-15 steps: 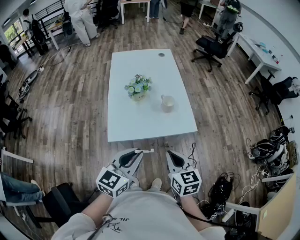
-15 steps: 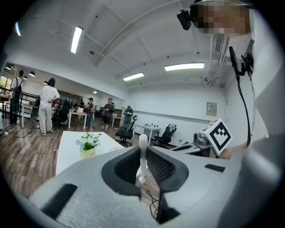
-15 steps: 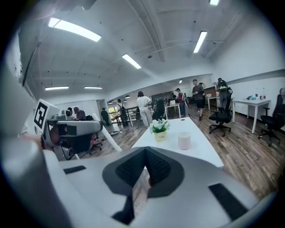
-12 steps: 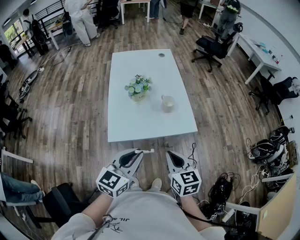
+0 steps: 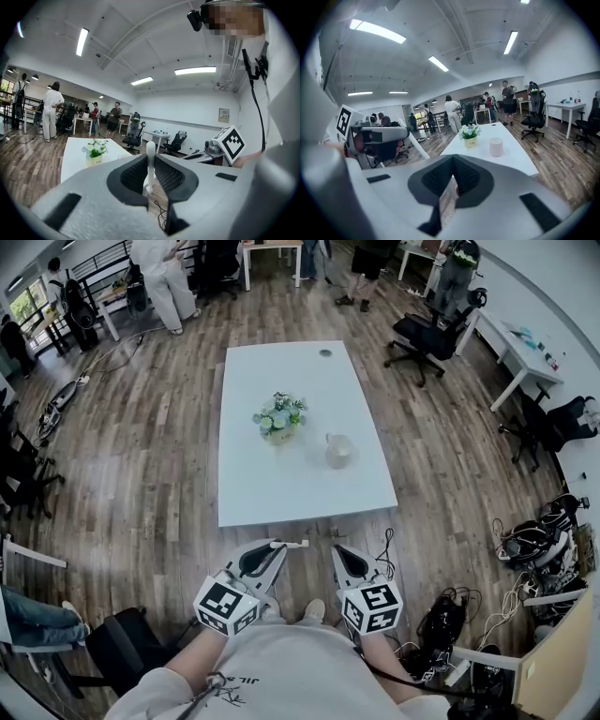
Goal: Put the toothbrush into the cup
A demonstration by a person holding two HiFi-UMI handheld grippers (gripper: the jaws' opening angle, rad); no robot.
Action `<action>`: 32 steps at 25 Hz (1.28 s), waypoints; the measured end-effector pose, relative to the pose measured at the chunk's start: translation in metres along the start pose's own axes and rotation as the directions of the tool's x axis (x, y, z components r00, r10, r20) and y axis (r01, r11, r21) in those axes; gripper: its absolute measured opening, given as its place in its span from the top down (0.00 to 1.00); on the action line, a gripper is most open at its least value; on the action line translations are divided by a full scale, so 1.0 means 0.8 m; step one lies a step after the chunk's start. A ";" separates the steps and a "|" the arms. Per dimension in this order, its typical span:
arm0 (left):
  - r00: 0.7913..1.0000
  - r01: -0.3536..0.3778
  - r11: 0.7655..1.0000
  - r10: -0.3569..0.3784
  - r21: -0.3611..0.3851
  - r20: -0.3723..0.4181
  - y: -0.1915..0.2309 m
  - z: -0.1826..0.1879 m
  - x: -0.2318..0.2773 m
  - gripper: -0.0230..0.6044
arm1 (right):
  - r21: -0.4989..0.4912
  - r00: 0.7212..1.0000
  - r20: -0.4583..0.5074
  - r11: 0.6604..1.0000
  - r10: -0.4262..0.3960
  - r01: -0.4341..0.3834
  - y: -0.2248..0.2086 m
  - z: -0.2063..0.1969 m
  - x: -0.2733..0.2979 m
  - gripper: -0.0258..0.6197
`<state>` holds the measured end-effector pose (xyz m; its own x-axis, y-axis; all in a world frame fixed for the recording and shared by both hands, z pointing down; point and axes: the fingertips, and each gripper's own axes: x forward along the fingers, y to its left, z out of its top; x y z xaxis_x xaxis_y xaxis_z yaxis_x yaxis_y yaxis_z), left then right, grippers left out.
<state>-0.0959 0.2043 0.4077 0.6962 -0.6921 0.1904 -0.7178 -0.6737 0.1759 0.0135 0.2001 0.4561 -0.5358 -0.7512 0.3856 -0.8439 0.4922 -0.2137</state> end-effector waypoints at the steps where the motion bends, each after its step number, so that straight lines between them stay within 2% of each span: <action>1: 1.000 -0.001 1.000 0.001 -0.003 0.002 0.001 0.001 -0.001 0.88 | 0.001 1.000 0.005 1.000 -0.001 0.001 0.001 0.002 0.001 0.93; 9: 1.000 0.019 1.000 -0.019 -0.009 0.011 0.015 0.003 -0.008 0.88 | 0.019 0.999 0.035 1.000 -0.011 0.010 0.015 0.014 0.015 0.93; 20: 0.997 0.075 0.997 -0.075 -0.007 0.008 0.046 0.005 -0.011 0.88 | 0.074 0.997 0.037 0.995 -0.069 0.066 0.029 0.010 0.038 0.93; 25: 0.997 0.073 0.997 -0.073 -0.014 0.015 0.062 0.007 0.013 0.88 | 0.076 0.996 0.040 0.995 -0.074 0.071 0.004 0.018 0.058 0.93; 32: 1.000 0.020 0.999 -0.019 -0.042 0.021 0.106 0.019 0.082 0.88 | 0.034 0.998 0.035 0.998 -0.051 0.050 -0.067 0.053 0.111 0.93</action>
<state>-0.1108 0.0979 0.4206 0.7096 -0.6847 0.1666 -0.7036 -0.6756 0.2202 0.0096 0.0883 0.4634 -0.4927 -0.7901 0.3647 -0.8700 0.4390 -0.2245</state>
